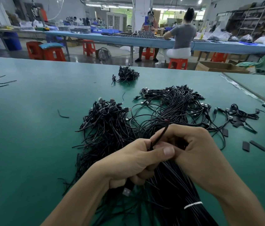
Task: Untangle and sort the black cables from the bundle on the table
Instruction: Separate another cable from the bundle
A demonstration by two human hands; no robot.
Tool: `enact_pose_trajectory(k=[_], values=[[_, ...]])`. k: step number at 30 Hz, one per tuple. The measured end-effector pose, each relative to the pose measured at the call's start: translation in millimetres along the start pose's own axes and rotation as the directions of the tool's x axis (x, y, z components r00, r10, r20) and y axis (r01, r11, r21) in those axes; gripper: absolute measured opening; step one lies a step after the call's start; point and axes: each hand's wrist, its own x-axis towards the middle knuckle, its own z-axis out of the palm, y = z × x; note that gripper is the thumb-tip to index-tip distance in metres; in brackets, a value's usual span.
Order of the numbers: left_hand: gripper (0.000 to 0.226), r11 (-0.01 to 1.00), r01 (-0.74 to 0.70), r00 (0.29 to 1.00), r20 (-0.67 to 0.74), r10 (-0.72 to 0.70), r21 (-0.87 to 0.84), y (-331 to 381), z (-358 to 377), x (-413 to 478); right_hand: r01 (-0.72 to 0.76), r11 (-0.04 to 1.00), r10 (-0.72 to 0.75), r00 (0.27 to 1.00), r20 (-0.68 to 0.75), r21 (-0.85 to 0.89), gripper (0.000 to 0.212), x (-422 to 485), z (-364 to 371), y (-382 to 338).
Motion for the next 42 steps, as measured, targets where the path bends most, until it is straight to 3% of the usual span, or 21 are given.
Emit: enact_pose_trajectory(k=[2,7,9,12,16,22,27,32,34,36,38,42], values=[[0.020,1.000,-0.009,0.999,0.031,0.009,0.002,1,-2,-2,-0.019,0.999,0.019,1.000,-0.004,0.035,0.024,0,0,2],[0.025,1.000,0.020,1.000,-0.015,-0.020,-0.019,1,-1,-1,-0.031,0.999,0.031,0.992,-0.122,0.008,0.032,2,7,7],[0.034,0.996,0.014,0.999,-0.043,-0.018,-0.086,1,0,0,0.015,1.000,-0.014,0.987,-0.163,0.007,0.041,2,9,9],[0.041,0.992,0.009,0.997,-0.073,-0.019,-0.125,2,0,-1,0.140,0.972,-0.170,0.974,-0.153,-0.188,0.034,2,11,9],[0.041,0.998,0.043,0.994,-0.096,-0.048,-0.056,2,0,-1,0.200,0.897,-0.247,0.967,-0.071,-0.393,0.036,2,12,7],[0.034,0.990,0.066,0.982,-0.184,-0.043,0.123,-2,4,1,0.092,0.899,-0.132,0.989,-0.065,-0.428,0.026,1,18,11],[0.034,1.000,0.015,0.973,-0.233,-0.009,0.024,1,5,3,0.078,0.928,-0.167,0.961,-0.219,-0.366,0.024,3,25,17],[0.007,0.924,-0.047,0.989,-0.148,-0.011,-0.380,13,6,1,0.057,0.953,-0.176,0.904,-0.390,-0.297,0.022,5,33,21],[0.018,0.910,-0.070,0.982,-0.188,-0.009,-0.410,10,7,3,0.046,0.944,-0.183,0.896,-0.405,-0.326,0.018,6,35,21],[0.030,0.909,-0.103,0.967,-0.254,-0.003,-0.404,7,9,6,0.033,0.934,-0.190,0.889,-0.418,-0.355,0.015,6,36,20],[0.029,0.924,-0.157,0.950,-0.309,0.044,-0.349,5,12,9,0.012,0.929,-0.182,0.885,-0.429,-0.370,0.013,5,35,19],[0.024,0.967,-0.239,0.887,-0.425,0.180,-0.090,0,18,13,-0.071,0.927,-0.114,0.881,-0.458,-0.369,0.017,3,41,15]])
